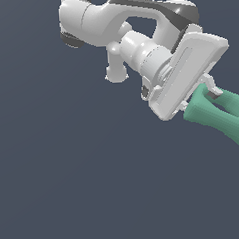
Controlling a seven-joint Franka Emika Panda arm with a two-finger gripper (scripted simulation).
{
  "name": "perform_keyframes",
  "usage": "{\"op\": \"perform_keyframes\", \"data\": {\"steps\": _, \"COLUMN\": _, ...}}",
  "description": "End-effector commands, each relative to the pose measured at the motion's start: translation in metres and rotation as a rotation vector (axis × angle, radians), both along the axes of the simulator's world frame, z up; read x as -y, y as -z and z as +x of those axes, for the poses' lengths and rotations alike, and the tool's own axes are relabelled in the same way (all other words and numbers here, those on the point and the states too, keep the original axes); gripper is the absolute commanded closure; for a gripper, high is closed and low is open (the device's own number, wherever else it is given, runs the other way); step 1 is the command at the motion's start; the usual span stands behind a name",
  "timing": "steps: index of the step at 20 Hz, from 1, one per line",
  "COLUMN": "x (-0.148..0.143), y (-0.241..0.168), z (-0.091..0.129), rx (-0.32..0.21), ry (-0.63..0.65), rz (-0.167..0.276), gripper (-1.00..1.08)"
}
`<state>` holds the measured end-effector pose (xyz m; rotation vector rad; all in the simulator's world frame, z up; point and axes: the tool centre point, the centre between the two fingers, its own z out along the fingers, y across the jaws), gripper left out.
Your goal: Pick up the object and move it to a goal position.
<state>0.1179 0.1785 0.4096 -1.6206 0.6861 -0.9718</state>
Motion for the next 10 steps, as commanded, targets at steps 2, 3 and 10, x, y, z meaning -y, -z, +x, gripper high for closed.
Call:
{"op": "perform_keyframes", "data": {"steps": 2, "x": -0.0030, "y": -0.0052, "z": -0.0018, "rx": 0.018, "ry": -0.003, "rz": 0.008, "gripper": 1.08}}
{"op": "perform_keyframes", "data": {"steps": 3, "x": -0.0035, "y": -0.0057, "z": -0.0021, "rx": 0.020, "ry": -0.004, "rz": 0.009, "gripper": 1.08}}
{"op": "perform_keyframes", "data": {"steps": 10, "x": -0.0036, "y": -0.0035, "z": -0.0017, "rx": 0.014, "ry": -0.005, "rz": 0.004, "gripper": 1.08}}
